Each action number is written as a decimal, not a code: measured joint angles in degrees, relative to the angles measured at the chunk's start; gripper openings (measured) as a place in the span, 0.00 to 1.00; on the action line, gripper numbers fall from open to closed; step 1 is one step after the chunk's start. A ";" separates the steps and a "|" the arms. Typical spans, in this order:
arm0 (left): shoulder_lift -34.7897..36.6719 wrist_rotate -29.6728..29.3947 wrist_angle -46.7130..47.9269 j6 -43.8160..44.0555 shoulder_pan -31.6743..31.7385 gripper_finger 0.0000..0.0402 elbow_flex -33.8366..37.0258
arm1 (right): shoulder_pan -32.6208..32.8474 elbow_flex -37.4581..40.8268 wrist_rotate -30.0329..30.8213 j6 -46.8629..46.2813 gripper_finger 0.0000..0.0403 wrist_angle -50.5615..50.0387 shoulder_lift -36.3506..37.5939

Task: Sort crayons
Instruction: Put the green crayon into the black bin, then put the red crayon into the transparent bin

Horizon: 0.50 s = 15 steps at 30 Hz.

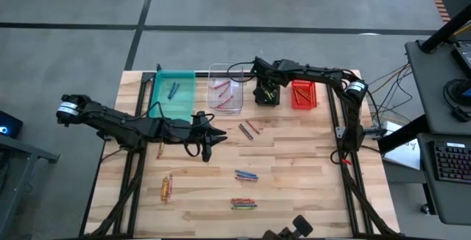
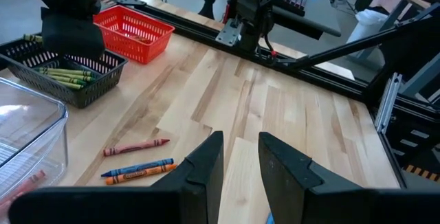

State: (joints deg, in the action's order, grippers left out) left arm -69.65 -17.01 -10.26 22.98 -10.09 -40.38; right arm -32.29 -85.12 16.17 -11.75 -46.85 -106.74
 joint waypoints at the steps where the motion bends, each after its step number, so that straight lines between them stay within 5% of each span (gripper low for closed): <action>1: 0.00 0.00 0.02 0.00 0.00 0.19 0.00 | 0.00 0.00 -0.23 0.00 0.05 0.02 0.00; 15: 0.00 0.00 0.02 0.02 0.00 0.19 -0.04 | 0.00 0.03 -1.76 0.68 0.26 0.83 0.09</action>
State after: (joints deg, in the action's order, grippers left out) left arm -69.65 -17.02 -10.24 23.00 -10.09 -40.42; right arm -32.29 -85.09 14.41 -11.06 -46.02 -106.65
